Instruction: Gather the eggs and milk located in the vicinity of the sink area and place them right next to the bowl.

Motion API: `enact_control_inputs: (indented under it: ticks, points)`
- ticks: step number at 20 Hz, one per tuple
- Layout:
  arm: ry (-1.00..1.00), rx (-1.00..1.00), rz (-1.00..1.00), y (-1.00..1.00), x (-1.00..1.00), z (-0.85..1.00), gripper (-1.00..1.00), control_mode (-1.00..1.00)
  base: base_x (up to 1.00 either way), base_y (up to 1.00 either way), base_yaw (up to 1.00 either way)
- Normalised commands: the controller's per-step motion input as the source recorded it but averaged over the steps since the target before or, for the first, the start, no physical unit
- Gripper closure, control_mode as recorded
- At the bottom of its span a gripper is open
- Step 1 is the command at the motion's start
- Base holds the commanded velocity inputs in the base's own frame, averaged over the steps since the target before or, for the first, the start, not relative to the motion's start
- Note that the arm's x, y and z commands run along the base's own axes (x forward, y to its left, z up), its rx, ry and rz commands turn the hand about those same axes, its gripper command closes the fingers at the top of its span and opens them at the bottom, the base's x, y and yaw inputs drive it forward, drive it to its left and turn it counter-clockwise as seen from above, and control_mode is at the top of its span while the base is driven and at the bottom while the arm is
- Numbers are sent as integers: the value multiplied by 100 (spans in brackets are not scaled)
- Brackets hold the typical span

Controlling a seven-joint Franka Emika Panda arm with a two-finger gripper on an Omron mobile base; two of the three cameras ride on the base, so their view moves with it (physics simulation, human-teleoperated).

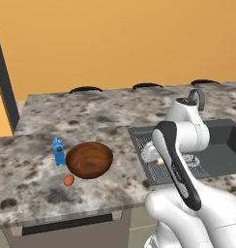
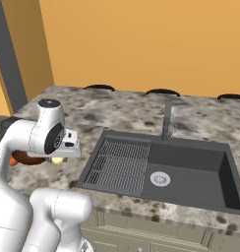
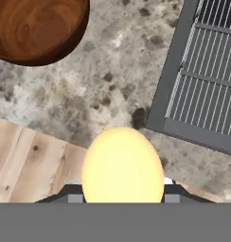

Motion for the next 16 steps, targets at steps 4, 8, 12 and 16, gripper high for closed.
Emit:
enact_control_inputs:
  ticks: [4, 8, 12, 16]
  points:
    - [-13, 0, 40, 72, 26, -39, 100, -100, 0, 0, 0]
    - [-17, 0, 37, 26, 37, -7, 100, -100, 0, 0, 0]
    - [-8, 0, 30, -2, 39, 0, 100, -100, 0, 0, 0]
    - [4, 0, 12, -2, 44, 3, 100, -100, 0, 0, 0]
